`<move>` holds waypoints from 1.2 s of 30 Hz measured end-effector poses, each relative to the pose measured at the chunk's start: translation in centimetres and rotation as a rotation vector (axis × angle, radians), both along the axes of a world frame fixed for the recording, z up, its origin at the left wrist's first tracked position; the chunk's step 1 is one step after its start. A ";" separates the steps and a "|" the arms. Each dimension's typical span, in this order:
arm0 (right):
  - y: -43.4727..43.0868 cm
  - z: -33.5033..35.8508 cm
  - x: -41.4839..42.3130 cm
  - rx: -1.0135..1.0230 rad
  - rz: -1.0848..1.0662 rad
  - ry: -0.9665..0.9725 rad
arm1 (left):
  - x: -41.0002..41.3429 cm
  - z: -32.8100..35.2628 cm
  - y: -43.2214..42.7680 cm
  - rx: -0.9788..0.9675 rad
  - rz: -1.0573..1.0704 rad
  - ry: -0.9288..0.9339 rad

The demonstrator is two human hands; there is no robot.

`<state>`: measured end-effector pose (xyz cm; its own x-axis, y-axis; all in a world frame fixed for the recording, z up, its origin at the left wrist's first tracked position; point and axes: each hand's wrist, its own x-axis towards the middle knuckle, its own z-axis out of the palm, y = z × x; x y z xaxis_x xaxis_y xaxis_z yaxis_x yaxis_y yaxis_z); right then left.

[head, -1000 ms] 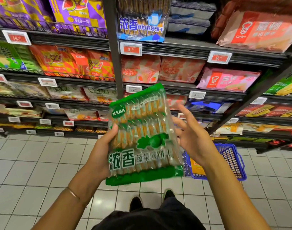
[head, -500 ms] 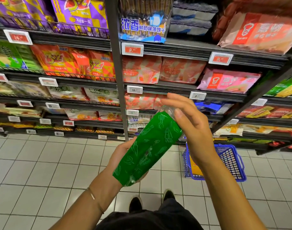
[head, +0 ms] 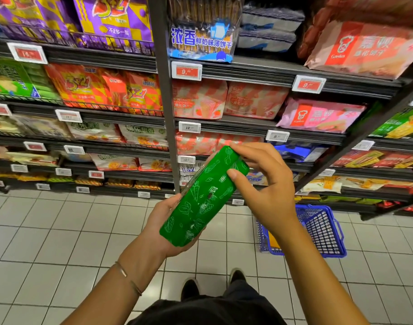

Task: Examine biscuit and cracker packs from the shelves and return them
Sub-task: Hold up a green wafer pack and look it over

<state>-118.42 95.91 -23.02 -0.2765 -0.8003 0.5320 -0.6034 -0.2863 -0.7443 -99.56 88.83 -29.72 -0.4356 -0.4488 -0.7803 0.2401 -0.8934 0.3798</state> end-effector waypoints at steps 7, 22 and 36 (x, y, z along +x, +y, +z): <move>-0.1 -0.8 -0.3 0.035 -0.114 0.007 | 0.1 -1.1 -0.7 0.019 0.063 -0.042; 0.6 -3.8 -4.5 0.618 -0.067 -0.451 | -0.5 -0.5 -1.8 -0.352 0.296 -0.122; -1.9 -1.2 -2.6 0.632 -0.079 -0.640 | -1.9 3.3 -2.3 -1.074 -0.103 -0.258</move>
